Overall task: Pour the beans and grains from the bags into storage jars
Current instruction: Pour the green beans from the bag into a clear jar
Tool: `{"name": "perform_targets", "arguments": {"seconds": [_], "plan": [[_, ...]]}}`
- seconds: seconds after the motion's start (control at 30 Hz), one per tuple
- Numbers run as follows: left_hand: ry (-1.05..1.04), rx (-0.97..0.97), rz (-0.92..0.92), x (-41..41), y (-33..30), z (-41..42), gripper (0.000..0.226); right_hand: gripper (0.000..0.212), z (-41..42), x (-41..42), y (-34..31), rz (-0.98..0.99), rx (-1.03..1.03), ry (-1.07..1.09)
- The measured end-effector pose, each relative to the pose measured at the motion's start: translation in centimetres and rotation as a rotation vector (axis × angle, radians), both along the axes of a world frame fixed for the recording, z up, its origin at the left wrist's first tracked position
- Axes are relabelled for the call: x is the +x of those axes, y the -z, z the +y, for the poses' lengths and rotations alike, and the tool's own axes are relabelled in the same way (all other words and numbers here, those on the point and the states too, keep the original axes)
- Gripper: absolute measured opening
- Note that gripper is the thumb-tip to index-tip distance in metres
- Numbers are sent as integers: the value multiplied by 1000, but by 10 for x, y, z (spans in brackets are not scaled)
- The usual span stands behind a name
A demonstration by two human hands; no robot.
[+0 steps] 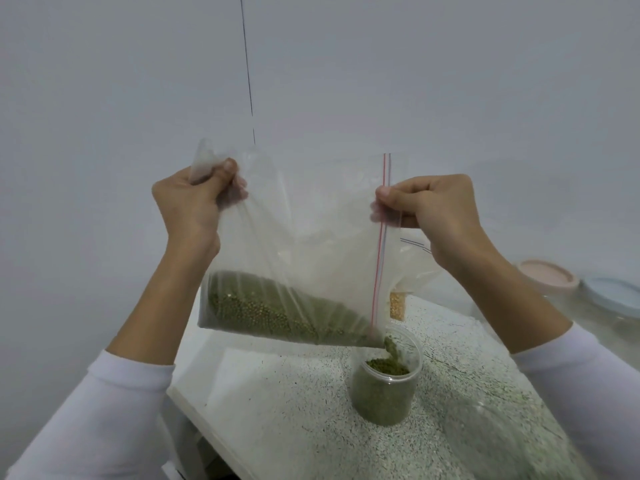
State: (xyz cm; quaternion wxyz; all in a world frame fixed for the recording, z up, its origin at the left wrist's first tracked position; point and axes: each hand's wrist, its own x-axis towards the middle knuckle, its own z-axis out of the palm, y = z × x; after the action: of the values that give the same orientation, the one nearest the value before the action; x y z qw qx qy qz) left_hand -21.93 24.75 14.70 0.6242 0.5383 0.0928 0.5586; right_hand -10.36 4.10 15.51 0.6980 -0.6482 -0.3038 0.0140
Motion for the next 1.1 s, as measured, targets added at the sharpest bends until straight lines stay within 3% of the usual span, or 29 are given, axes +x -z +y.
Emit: {"name": "perform_targets", "arguments": {"seconds": [1.1], "plan": [[-44, 24, 25, -1, 1, 4, 13, 10, 6, 1, 1, 23, -37, -29]]}}
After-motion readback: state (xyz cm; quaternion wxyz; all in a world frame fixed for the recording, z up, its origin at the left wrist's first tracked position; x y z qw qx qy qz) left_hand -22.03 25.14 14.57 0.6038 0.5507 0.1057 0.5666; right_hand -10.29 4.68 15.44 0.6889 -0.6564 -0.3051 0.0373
